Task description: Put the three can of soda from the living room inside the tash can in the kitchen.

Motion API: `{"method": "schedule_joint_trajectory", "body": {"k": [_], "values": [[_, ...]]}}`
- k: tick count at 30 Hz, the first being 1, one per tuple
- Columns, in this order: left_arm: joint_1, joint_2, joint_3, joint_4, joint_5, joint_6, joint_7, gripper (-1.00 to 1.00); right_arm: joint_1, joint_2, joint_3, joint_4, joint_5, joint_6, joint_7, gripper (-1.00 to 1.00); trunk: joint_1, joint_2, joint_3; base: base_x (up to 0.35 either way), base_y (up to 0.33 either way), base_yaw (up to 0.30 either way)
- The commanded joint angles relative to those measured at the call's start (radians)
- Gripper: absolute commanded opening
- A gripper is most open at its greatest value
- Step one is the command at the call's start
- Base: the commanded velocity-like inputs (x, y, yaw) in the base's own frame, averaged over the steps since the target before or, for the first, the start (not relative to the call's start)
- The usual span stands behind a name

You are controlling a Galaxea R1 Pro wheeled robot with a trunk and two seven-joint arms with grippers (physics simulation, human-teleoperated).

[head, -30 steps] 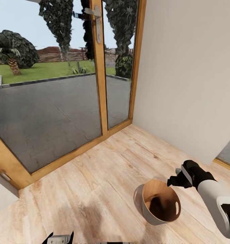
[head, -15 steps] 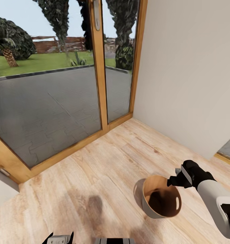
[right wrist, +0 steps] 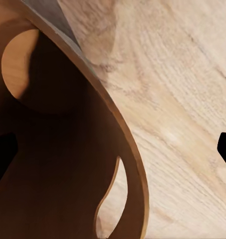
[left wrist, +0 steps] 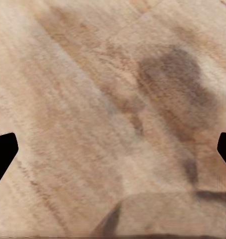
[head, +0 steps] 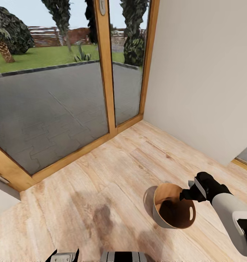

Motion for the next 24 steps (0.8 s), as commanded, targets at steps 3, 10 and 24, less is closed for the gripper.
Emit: {"method": "schedule_joint_trajectory", "body": {"k": [3, 10, 24], "values": [[0.000, 0.000, 0.000, 0.000, -0.001, 0.000, 0.000, 1.00, 0.000, 0.000, 0.000, 0.000, 0.000, 0.000, 0.000, 1.00, 0.001, -0.001, -0.012, 0.000, 0.000, 0.000], [0.000, 0.000, -0.001, -0.001, 0.000, -0.002, 0.001, 1.00, 0.001, -0.001, 0.000, 0.000, 0.000, -0.001, 0.000, 1.00, 0.002, -0.001, -0.019, 0.000, 0.000, 0.000], [0.000, 0.000, -0.001, -0.002, 0.000, -0.004, 0.001, 1.00, 0.001, 0.000, 0.002, -0.001, 0.000, -0.002, 0.000, 1.00, 0.004, -0.002, -0.039, 0.000, 0.000, 0.000]]}}
